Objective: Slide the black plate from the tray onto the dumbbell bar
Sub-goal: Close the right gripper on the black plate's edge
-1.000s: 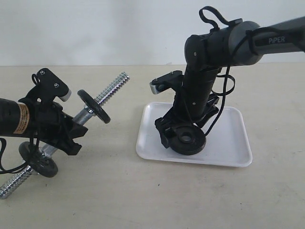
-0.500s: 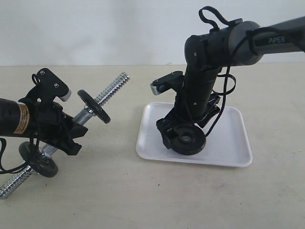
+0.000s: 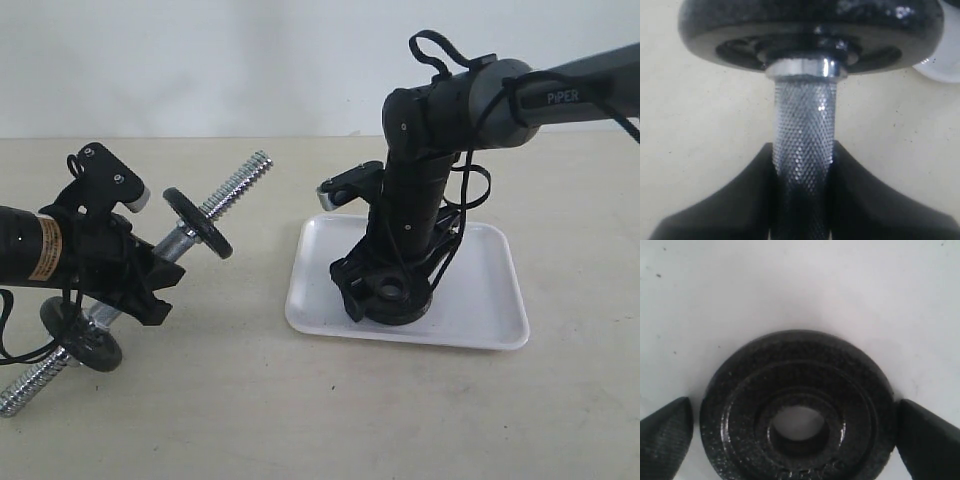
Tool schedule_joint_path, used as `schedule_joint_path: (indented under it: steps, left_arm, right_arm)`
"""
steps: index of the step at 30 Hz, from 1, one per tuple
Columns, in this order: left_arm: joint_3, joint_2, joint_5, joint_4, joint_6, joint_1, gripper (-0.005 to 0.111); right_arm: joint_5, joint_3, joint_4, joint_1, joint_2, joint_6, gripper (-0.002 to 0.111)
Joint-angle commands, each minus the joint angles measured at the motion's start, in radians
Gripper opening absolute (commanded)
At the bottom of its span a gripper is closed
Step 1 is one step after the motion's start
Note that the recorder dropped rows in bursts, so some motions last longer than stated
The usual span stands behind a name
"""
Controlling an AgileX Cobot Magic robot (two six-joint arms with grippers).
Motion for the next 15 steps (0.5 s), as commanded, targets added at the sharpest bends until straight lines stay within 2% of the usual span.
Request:
schedule_joint_path:
  steps: [1, 15]
  left_arm:
    - [-0.033, -0.06, -0.133, -0.043, -0.008, -0.004, 0.004]
    - [-0.033, -0.06, -0.133, -0.043, -0.008, -0.004, 0.004]
  right_arm:
    - [0.019, 0.007, 0.006, 0.002, 0.02, 0.005, 0.105]
    - [0.019, 0.007, 0.006, 0.002, 0.02, 0.017, 0.105]
